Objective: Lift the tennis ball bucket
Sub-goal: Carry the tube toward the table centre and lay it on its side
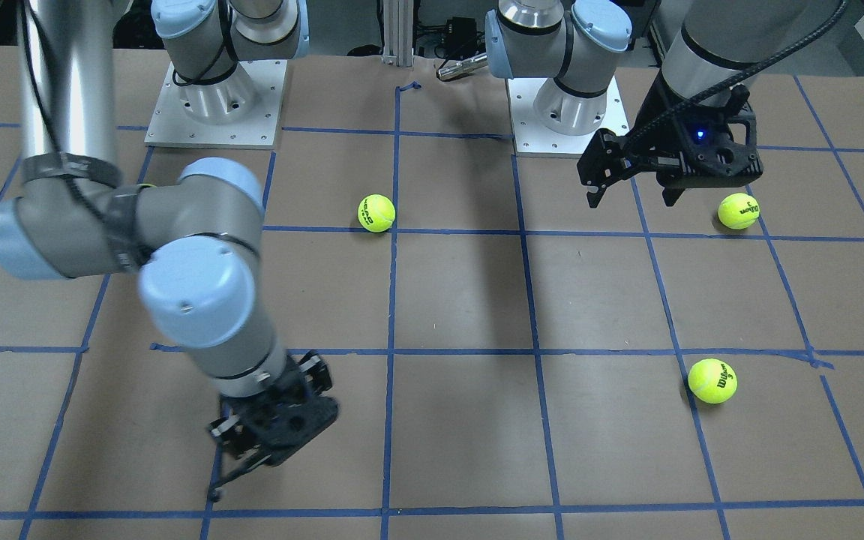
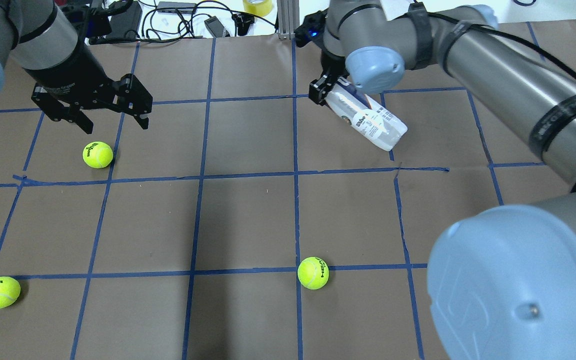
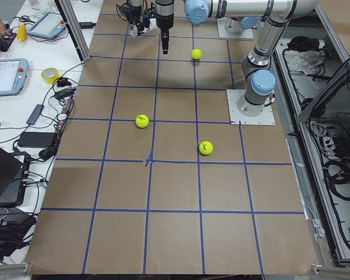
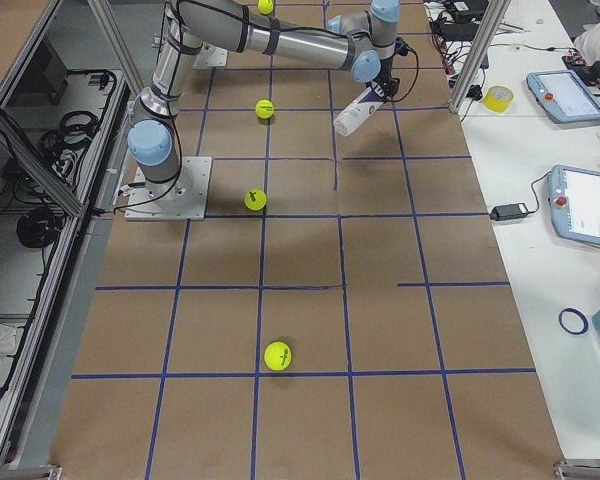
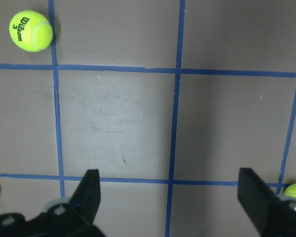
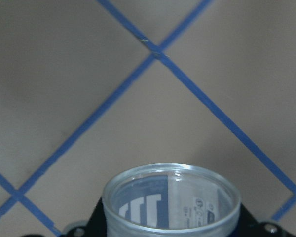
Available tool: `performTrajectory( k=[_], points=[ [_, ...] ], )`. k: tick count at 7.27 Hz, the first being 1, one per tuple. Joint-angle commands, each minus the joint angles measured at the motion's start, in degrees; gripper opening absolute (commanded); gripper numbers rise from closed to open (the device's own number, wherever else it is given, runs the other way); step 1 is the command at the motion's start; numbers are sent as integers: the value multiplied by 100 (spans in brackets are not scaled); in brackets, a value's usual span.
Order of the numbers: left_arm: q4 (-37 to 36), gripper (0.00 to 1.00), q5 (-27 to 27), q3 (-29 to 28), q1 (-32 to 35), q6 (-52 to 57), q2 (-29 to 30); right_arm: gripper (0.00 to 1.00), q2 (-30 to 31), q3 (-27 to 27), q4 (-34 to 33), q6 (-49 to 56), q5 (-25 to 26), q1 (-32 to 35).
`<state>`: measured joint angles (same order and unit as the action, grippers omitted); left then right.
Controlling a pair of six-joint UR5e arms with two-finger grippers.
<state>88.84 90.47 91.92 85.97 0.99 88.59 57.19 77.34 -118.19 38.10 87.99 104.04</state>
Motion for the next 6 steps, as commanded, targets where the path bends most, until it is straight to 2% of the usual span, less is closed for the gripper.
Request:
performTrajectory(
  k=[1,2,4,5,6],
  points=[
    [-33,100,-3,-50,-88,129,-17,24,20,18,-3,1683,-62,493],
    [-25,100,-11,-77,-263,408,-26,26,-15,44,49,2397,16,686],
    [-16,100,6,-86,-309,420,-44,28,-85,499,-2,2919,-62,854],
    [-16,100,-11,-86,-317,420,-53,32,-59,771,-90,2940,-71,890],
    [-16,100,-29,-86,-318,411,-44,35,-76,774,-178,2940,-80,890]
  ],
)
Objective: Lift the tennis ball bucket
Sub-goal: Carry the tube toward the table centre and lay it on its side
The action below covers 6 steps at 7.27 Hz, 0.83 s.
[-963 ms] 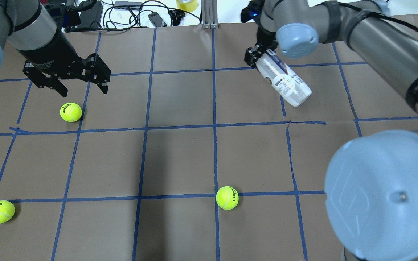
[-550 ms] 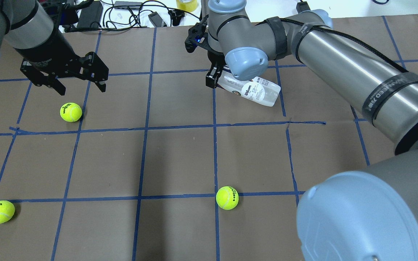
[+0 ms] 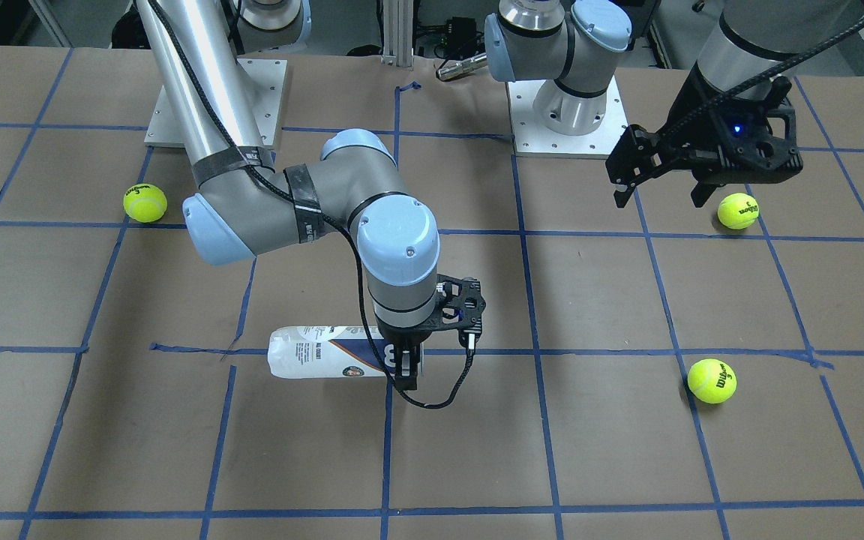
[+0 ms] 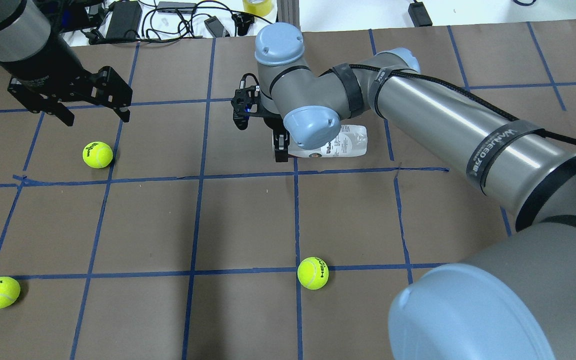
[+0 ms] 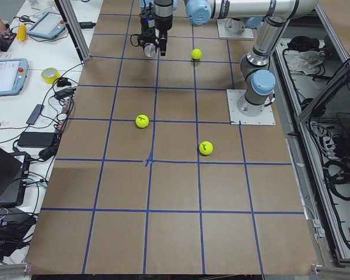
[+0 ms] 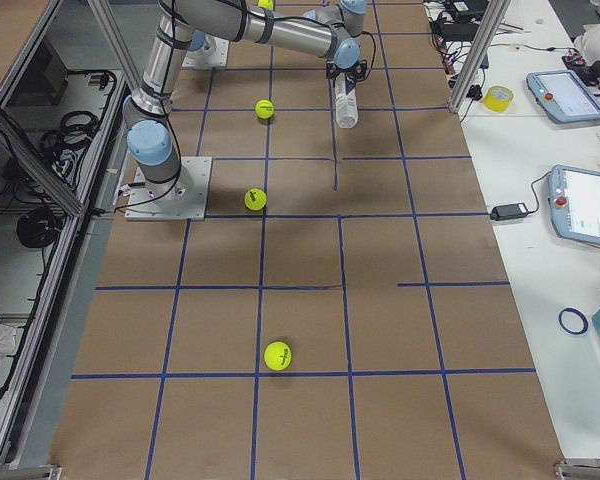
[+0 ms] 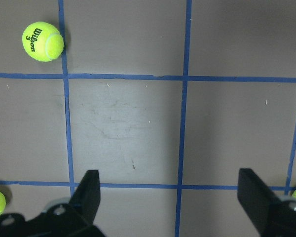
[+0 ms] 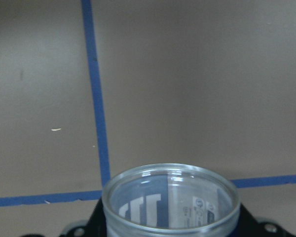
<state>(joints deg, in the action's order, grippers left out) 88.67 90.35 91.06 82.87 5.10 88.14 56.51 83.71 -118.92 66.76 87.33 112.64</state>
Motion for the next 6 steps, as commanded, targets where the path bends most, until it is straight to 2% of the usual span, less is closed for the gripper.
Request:
performTrajectory(
  k=[1,2,3,4,6],
  points=[
    [1,100,-17,17,-7,-1,1,54,-52,198,-253,30,-101,30],
    [1,100,-9,26,-7,-1,1,92,-79,225,-585,-48,-519,4],
    [1,100,-9,35,-16,-1,1,100,-70,225,-580,-397,-741,13],
    [1,100,-9,35,-7,-1,1,100,-70,225,-580,-757,-1048,21],
    [1,100,-17,35,-7,8,1,100,-61,216,-554,-761,-973,4]
  ],
)
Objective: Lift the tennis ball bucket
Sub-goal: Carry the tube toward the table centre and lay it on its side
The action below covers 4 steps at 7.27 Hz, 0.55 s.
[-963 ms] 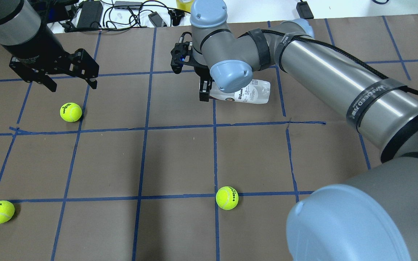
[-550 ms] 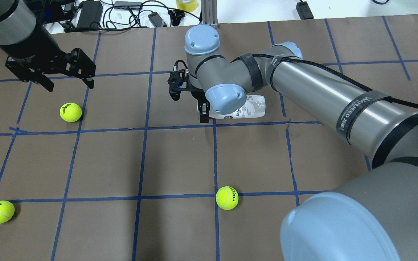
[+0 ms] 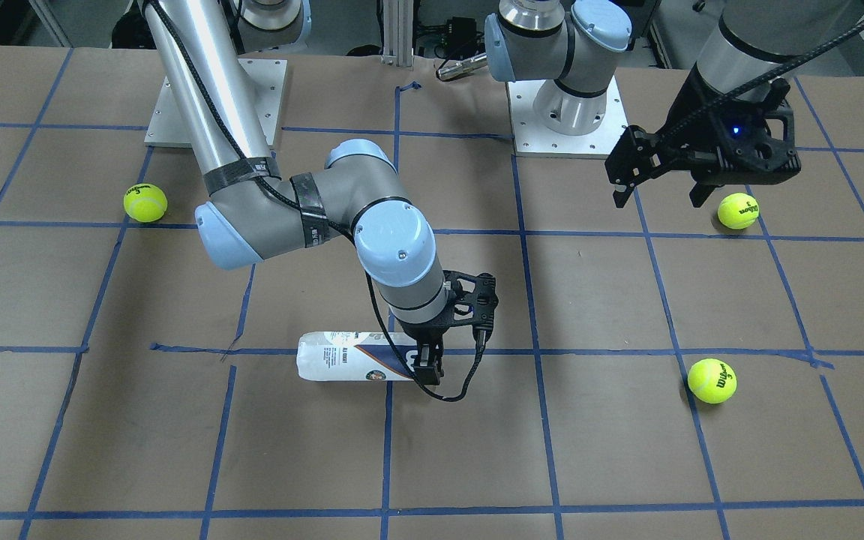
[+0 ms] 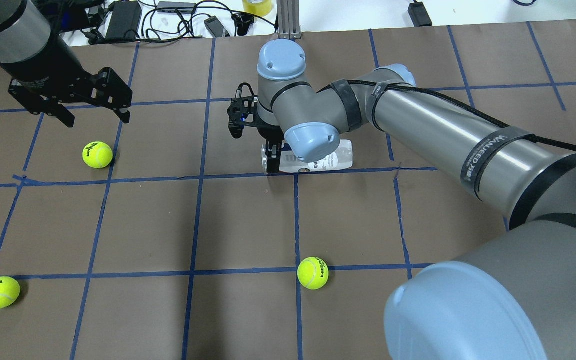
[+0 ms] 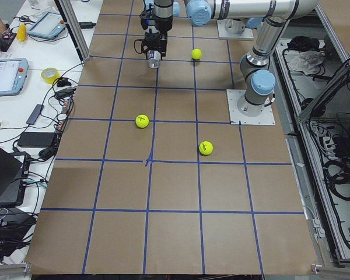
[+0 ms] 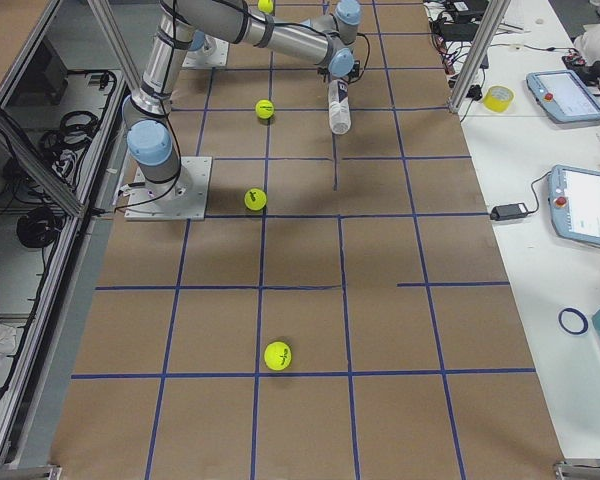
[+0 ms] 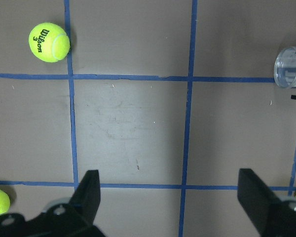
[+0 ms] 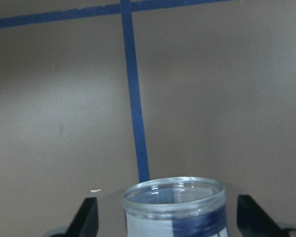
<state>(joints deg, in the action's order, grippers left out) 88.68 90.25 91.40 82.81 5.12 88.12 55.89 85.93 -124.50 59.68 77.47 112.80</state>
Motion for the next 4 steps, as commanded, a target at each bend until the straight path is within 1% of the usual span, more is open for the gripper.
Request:
performTrajectory(
  k=[1,2,3,4],
  points=[
    [0,100,-68,-25,-19,7,3,100,70,-110,48,43,-3,-186],
    [9,100,-8,-43,-28,7,3,100,384,-190,293,78,-73,-406],
    [9,100,-16,-43,-28,7,12,100,822,-260,1078,9,-39,-808],
    [9,100,-7,-52,-72,7,3,100,1183,-278,1347,-18,-4,-1308]
  ],
)
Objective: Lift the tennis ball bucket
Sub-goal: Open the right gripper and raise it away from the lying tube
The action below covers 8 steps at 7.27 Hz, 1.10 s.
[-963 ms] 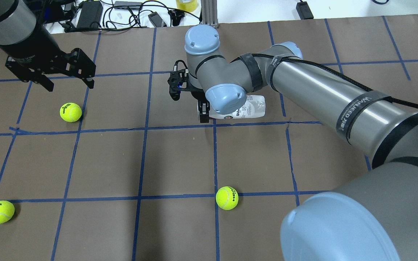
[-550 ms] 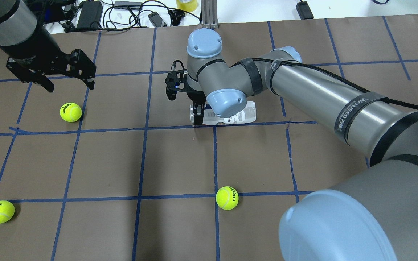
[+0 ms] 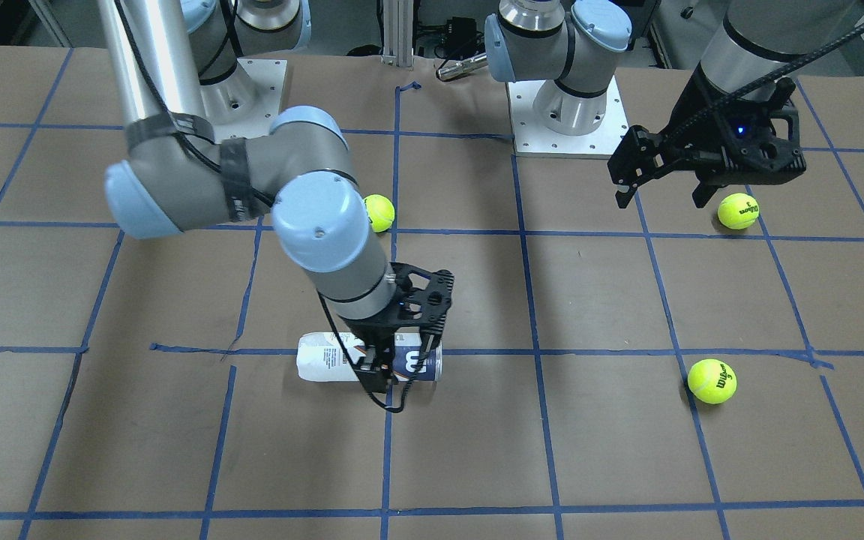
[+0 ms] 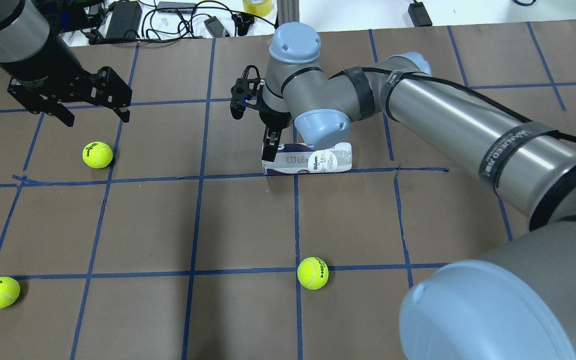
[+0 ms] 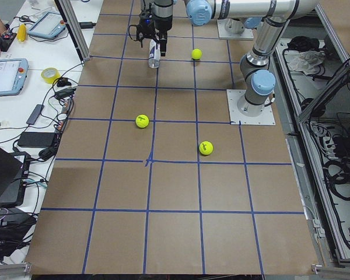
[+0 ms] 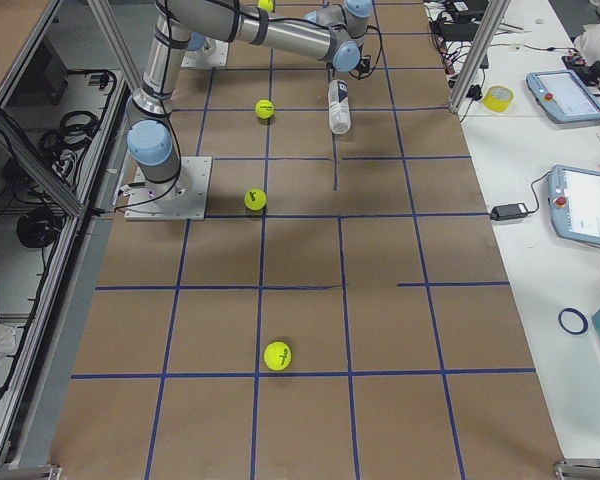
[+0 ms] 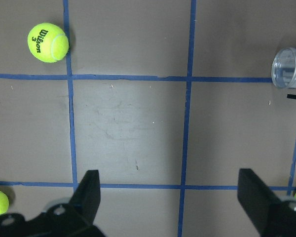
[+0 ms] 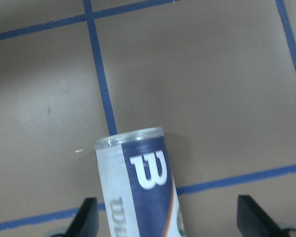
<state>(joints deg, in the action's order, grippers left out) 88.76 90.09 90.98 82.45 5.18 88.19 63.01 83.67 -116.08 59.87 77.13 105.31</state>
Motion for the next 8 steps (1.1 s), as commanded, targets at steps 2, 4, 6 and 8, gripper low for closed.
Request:
performTrajectory(
  k=[2,4,6,8],
  points=[
    [-147,100,-62,51,-238,9,206,100,1219,-17,1015,-1154,74,-1177],
    [-707,100,-1135,95,-220,-105,495,100,1764,-17,1263,-2104,607,-1302],
    [-1479,100,-1974,401,-194,-236,874,100,2039,-8,1439,-3302,795,-1311],
    [-2577,100,-2486,937,156,-805,1234,100,2170,0,1588,-3911,804,-1521]
  ],
)
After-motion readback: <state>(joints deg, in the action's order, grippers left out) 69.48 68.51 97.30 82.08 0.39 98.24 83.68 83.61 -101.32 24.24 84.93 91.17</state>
